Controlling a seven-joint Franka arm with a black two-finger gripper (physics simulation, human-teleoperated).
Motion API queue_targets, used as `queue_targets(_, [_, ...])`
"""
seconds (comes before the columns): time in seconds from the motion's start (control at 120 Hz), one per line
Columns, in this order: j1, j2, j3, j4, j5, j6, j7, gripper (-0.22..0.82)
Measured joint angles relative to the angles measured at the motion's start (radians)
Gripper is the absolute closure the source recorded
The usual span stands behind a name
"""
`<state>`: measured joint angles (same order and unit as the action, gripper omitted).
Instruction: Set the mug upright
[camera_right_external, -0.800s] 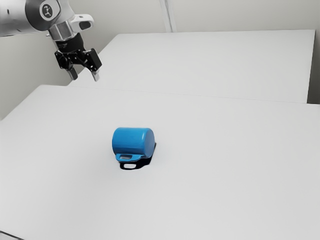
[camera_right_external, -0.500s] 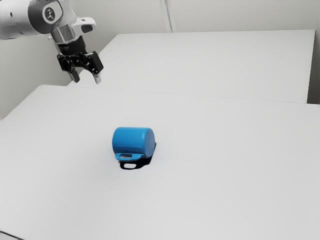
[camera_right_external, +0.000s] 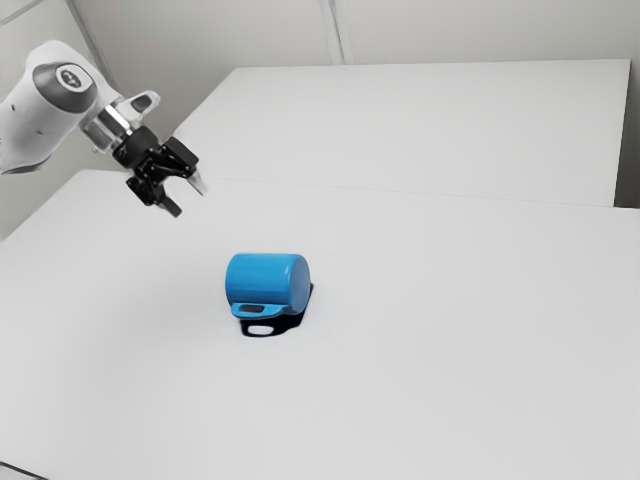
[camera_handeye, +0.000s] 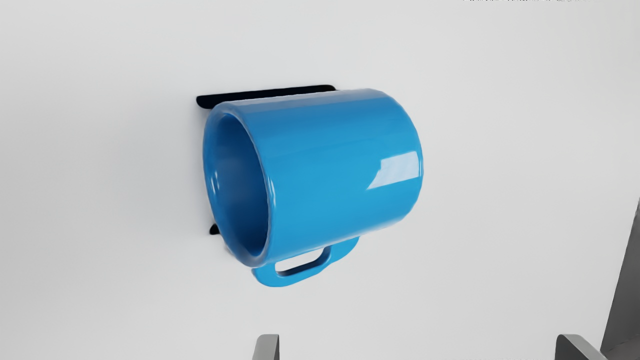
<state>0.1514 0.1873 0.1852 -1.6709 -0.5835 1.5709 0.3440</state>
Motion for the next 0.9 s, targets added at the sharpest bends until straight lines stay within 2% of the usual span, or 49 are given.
queue_targets(0.242, [0.049,0.125,0.035,-0.146,-0.28,0.025,0.187,0.0])
queue_targets(0.408, [0.053,0.138,0.038,-0.269,-0.43,0.038,0.301,0.0])
queue_targets(0.825, [0.045,0.177,0.025,-0.371,-0.68,0.05,0.516,0.0])
queue_targets(0.858, [0.044,0.178,0.023,-0.373,-0.689,0.049,0.529,0.04])
queue_targets(0.9, [0.043,0.179,0.021,-0.375,-0.698,0.048,0.546,0.15])
